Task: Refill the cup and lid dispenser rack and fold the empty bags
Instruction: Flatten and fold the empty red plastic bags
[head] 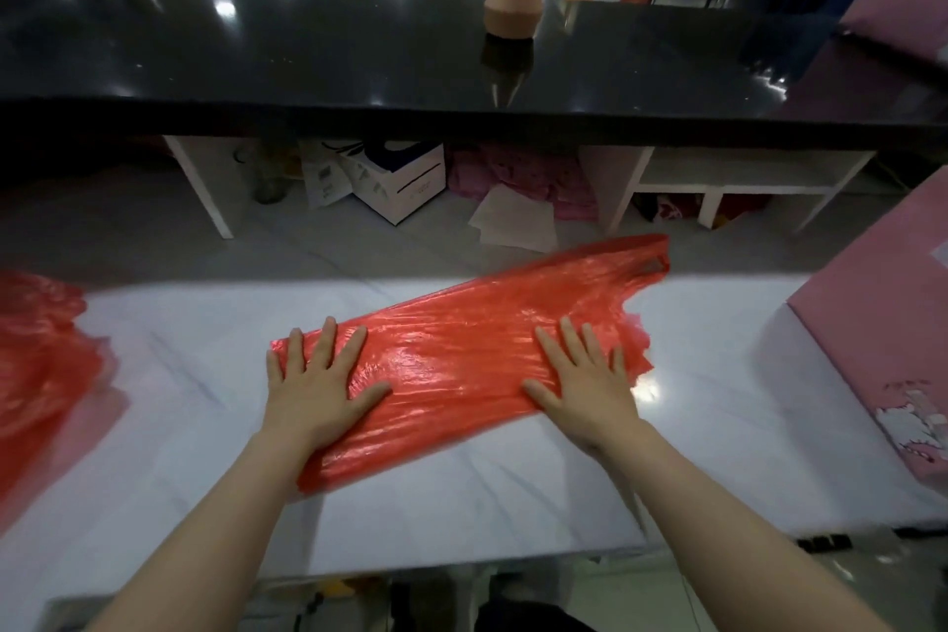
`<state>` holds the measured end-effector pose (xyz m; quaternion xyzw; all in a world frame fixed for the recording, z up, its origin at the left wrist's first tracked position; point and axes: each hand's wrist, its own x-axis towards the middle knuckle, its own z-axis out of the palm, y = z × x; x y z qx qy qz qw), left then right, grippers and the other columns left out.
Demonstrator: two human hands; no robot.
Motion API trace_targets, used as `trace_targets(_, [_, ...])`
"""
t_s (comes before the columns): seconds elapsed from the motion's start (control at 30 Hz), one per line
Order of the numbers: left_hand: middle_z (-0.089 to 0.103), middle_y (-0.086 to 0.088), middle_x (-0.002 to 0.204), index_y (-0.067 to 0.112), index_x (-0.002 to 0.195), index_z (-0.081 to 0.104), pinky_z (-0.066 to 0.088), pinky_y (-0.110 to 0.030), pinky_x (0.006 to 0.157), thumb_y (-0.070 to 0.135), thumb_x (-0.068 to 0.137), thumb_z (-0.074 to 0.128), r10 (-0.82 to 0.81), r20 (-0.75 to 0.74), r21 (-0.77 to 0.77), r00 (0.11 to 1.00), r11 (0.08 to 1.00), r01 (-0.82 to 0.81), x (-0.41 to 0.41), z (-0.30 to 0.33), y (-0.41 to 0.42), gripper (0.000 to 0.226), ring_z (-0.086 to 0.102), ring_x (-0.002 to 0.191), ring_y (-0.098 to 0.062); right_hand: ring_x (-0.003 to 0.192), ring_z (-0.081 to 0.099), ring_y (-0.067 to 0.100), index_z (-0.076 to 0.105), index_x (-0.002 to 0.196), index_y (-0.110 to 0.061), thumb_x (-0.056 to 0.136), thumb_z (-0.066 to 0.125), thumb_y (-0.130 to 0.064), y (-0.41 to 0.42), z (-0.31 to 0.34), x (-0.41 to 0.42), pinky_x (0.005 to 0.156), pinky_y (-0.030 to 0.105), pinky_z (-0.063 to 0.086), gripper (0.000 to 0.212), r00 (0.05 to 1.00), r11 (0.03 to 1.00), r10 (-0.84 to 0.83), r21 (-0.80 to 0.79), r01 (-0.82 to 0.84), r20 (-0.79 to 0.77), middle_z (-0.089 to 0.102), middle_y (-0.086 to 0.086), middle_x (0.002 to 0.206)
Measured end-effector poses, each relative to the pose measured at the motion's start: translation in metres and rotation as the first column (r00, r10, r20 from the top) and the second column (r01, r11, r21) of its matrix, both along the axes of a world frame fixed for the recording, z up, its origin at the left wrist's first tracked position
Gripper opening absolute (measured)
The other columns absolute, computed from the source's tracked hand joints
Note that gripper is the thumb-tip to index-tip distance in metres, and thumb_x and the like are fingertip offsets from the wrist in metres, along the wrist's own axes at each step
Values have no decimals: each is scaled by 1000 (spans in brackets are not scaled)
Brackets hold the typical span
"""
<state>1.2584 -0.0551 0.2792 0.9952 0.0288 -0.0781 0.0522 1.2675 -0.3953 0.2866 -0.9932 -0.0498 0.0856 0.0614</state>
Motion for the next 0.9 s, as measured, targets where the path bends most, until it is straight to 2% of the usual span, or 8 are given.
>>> trace_targets(0.1, [-12, 3, 161, 49, 146, -14, -11, -56, 113, 94, 58, -10, 15, 10, -8, 1000, 1000, -15, -8, 0, 5, 98, -10, 146, -37, 145, -22, 25, -8, 150, -41, 78, 9, -81, 10, 5, -2, 110, 57, -18, 84, 997, 998, -50, -40, 53, 52, -14, 1, 160])
trace_targets(0.27, [-11, 1, 161, 45, 148, -9, -11, -57, 113, 90, 63, -6, 60, 9, -27, 998, 998, -60, -19, 3, 3, 97, -10, 145, -39, 139, -30, 18, -13, 146, -47, 79, 8, -81, 67, 3, -24, 109, 54, -19, 78, 991, 996, 54, 71, -63, 119, -20, -5, 158])
trace_targets(0.4, [-9, -1, 161, 42, 150, -7, -11, -58, 113, 88, 68, -3, 114, 19, -45, 993, 993, -113, -34, 2, 4, 94, -11, 145, -40, 146, -16, 26, -4, 149, -40, 77, 10, -81, 70, -5, -38, 113, 59, -5, 85, 985, 982, -171, 86, 170, 4, -14, 4, 160])
trace_targets(0.5, [-9, -3, 161, 39, 151, -6, -13, -59, 112, 87, 73, 1, 181, 37, -70, 983, 982, -178, -46, 1, 10, 91, -12, 144, -41, 147, -10, 31, -3, 151, -33, 84, 15, -74, 61, -1, -48, 113, 62, 0, 81, 958, 955, -285, 91, 281, 36, -9, 8, 161])
trace_targets(0.63, [-12, -8, 161, 35, 150, -10, -18, -60, 108, 85, 76, -1, 346, -33, -116, 938, 931, -347, -61, 6, 13, 90, -14, 143, -43, 146, -11, 32, -8, 151, -35, 94, 35, -57, 91, 11, -62, 115, 56, 0, 75, 987, 982, -148, 128, 139, 66, -12, 5, 161])
trace_targets(0.73, [-11, -14, 160, 37, 151, -8, -13, -59, 110, 78, 83, 5, 506, -157, -295, 848, 795, -529, -61, 18, 1, 80, -14, 144, -40, 147, -6, 32, 2, 152, -36, 95, 43, -50, 128, 30, -58, 116, 54, 7, 72, 1000, 963, 15, 269, -19, 17, -9, 5, 161])
trace_targets(0.8, [-8, -14, 160, 39, 151, -3, -7, -56, 113, 71, 89, 12, 504, -213, -358, 837, 757, -547, -62, 27, -9, 71, -7, 146, -37, 147, -7, 30, 7, 152, -37, 95, 46, -47, 141, 39, -57, 117, 52, 7, 70, 993, 947, 113, 301, -115, 23, -8, 4, 161])
trace_targets(0.9, [4, -12, 161, 41, 150, 13, 11, -52, 114, 59, 95, 22, 378, -220, -405, 899, 804, -436, -73, 33, -19, 58, 11, 144, -39, 147, -9, 29, 7, 152, -38, 95, 45, -45, 130, 38, -63, 118, 51, 6, 69, 982, 954, 188, 235, -186, 14, -10, 3, 161])
